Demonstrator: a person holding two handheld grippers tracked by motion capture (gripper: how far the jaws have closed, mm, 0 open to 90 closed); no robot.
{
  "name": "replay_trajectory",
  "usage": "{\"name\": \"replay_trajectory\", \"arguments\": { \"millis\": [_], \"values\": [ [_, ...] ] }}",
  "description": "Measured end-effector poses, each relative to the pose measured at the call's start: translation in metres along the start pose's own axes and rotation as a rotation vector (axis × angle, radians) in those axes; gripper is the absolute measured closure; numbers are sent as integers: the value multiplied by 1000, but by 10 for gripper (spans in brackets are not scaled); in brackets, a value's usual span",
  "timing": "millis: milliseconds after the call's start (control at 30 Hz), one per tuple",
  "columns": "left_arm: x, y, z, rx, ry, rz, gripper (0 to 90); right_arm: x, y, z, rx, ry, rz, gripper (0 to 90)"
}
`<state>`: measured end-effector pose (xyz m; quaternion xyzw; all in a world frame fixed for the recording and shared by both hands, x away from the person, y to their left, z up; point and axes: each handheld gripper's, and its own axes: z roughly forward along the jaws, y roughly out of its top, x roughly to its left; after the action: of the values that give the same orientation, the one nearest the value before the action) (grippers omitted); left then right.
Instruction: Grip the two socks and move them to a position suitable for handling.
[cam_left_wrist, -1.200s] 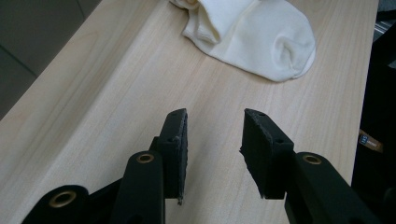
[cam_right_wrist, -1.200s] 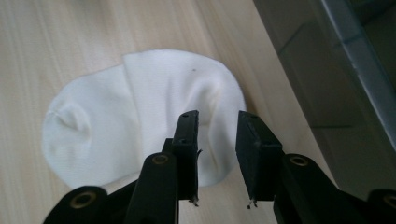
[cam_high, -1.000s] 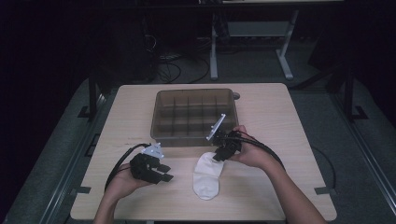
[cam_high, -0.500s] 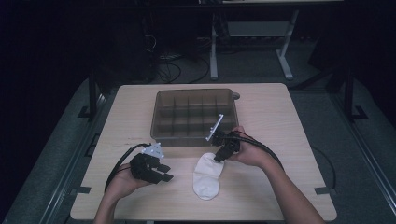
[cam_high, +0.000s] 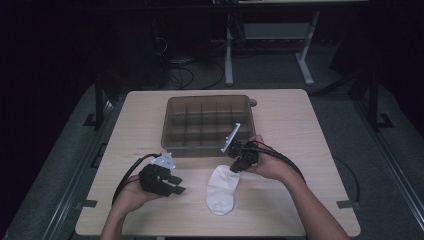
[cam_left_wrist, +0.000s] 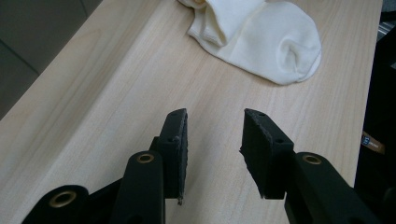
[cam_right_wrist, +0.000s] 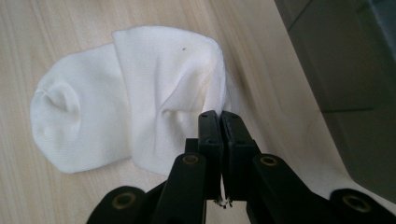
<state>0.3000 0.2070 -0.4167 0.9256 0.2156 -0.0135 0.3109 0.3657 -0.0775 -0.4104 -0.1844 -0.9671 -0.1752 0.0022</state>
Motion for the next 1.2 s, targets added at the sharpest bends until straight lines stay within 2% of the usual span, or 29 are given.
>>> {"name": "replay_trajectory", "arguments": {
  "millis": [533,1100,1200],
  "values": [
    [0,1,2,1,0,0,607,19,-5,-22,-60,-15,-41,868],
    [-1,0,2,5,-1,-3,607,45,-5,-34,-82,-36,-103,864],
    [-1,0,3,5,-2,-4,607,48,-6,-34,-97,-20,-109,864]
  ]
}}
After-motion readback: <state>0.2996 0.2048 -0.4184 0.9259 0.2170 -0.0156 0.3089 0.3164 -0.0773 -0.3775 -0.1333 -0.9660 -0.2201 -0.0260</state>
